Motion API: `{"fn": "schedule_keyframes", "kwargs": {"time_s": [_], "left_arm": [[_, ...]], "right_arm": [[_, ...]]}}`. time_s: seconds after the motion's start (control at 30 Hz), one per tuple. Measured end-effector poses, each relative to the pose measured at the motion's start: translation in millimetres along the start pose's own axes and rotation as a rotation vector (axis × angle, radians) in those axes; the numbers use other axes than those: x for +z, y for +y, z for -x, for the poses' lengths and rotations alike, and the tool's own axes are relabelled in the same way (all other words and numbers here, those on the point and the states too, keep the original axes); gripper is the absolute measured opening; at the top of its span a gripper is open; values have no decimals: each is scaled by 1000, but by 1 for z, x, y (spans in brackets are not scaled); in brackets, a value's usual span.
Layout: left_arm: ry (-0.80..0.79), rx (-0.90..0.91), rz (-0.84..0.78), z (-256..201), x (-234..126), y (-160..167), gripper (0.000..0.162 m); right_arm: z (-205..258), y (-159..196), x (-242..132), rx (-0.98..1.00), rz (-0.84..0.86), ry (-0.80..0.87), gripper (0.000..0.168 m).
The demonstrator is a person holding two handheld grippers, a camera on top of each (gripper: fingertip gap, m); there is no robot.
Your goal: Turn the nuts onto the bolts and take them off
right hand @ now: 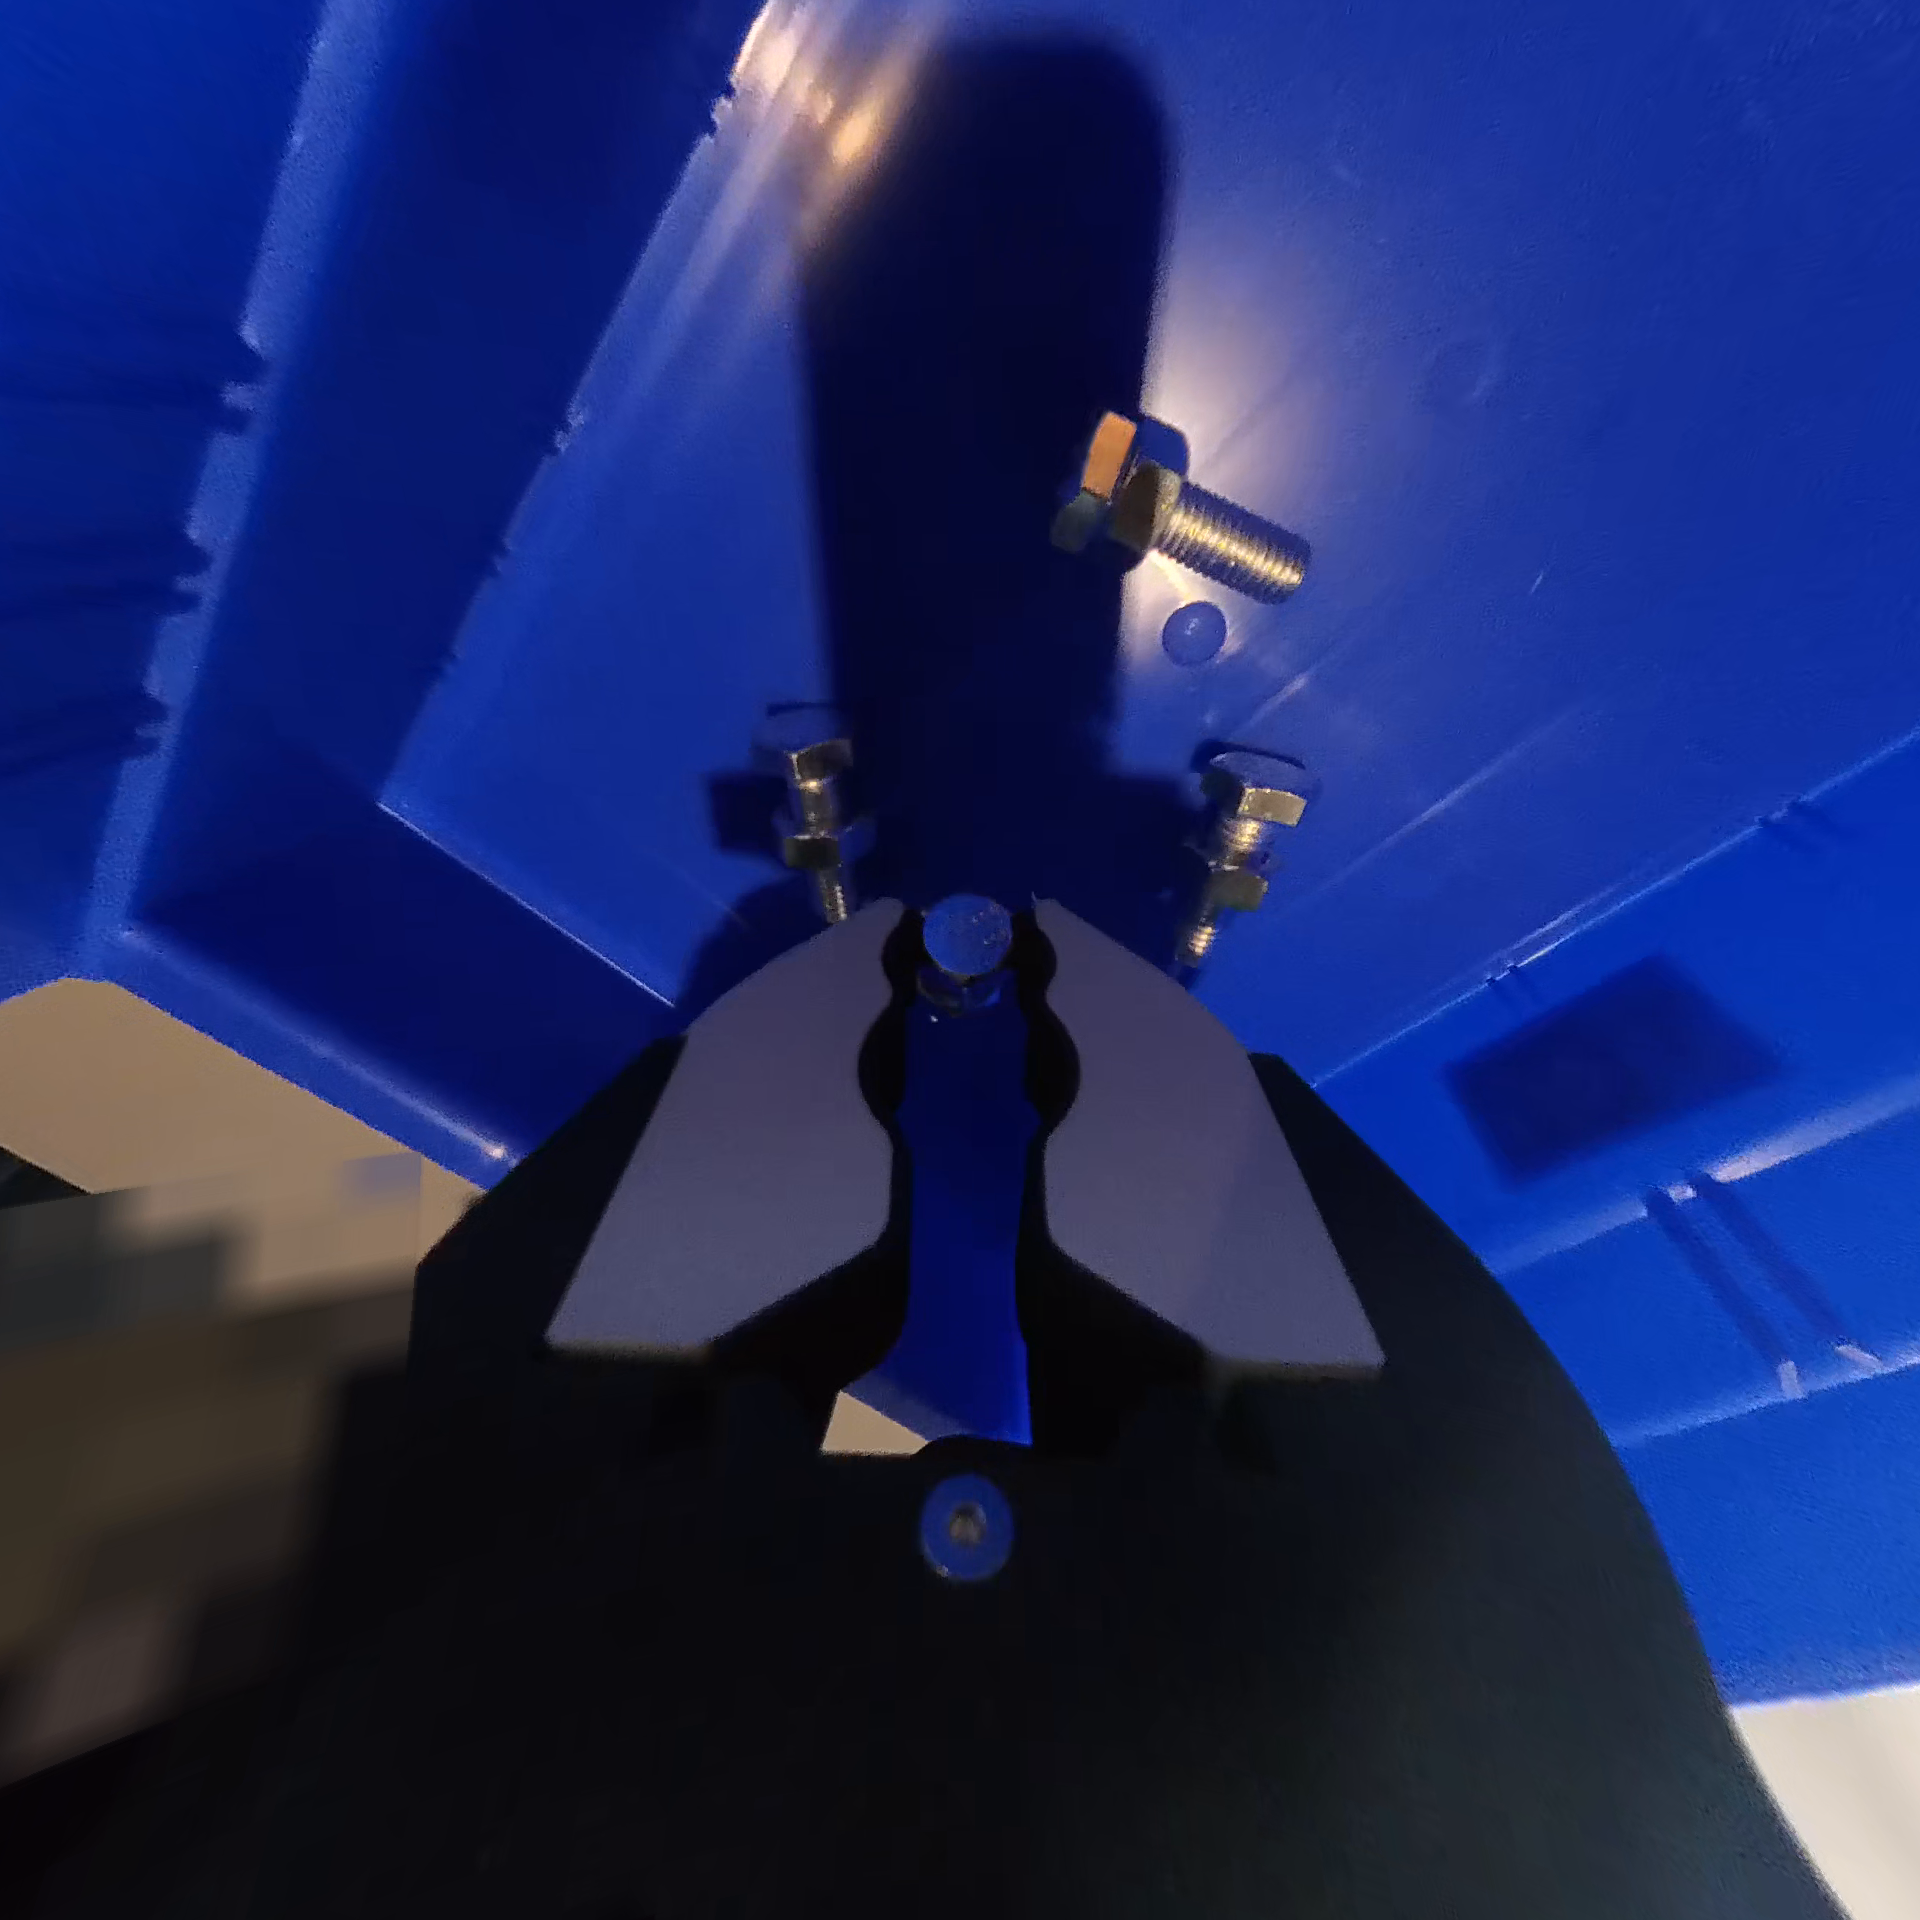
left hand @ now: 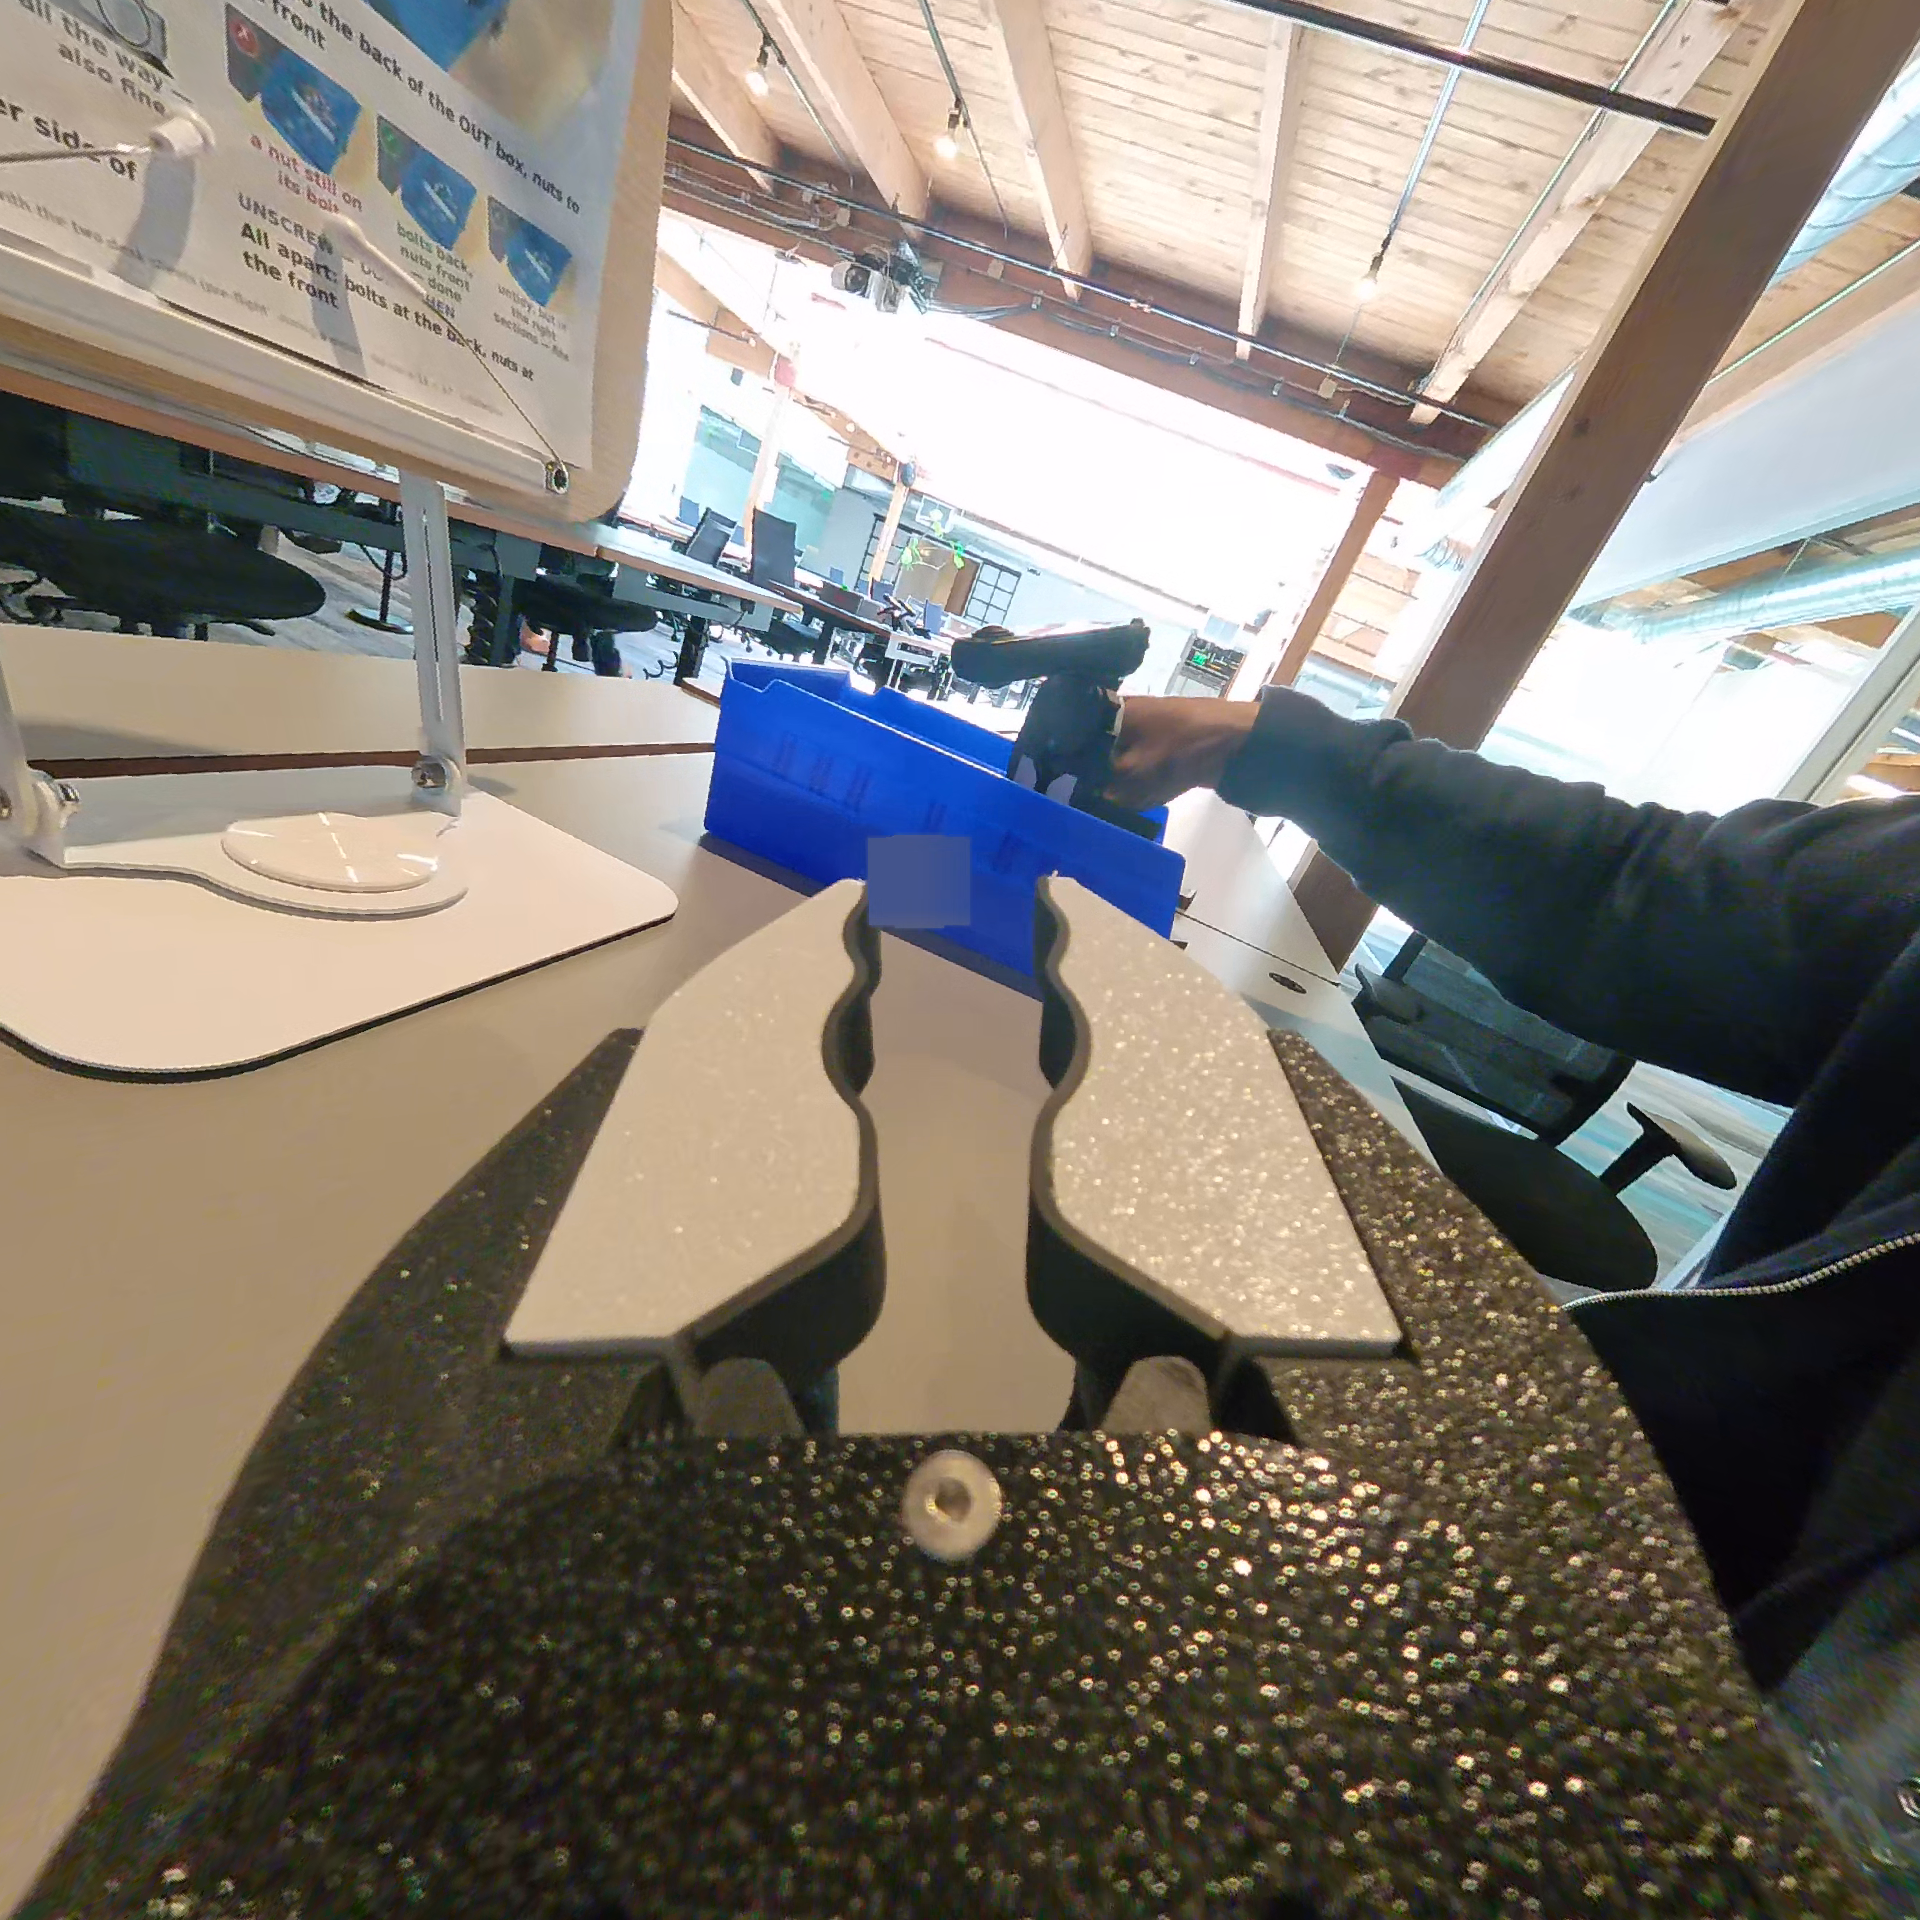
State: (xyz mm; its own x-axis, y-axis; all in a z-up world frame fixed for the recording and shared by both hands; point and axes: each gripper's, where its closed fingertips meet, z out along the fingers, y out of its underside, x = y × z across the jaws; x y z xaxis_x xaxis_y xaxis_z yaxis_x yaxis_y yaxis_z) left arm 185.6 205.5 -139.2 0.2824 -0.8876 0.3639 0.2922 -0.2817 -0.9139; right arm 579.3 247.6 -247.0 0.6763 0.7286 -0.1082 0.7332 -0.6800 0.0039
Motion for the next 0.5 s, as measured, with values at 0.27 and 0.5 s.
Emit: {"fn": "schedule_keyframes", "kwargs": {"time_s": [0.27,0.5], "left_arm": [[7,4,3,-2,0,0,26],[21,13,-1,-4,-1,0,25]], "right_arm": [[0,-3,-3,-4,-26,17,25],[-1,-12,-51,1,-263,93,42]]}}
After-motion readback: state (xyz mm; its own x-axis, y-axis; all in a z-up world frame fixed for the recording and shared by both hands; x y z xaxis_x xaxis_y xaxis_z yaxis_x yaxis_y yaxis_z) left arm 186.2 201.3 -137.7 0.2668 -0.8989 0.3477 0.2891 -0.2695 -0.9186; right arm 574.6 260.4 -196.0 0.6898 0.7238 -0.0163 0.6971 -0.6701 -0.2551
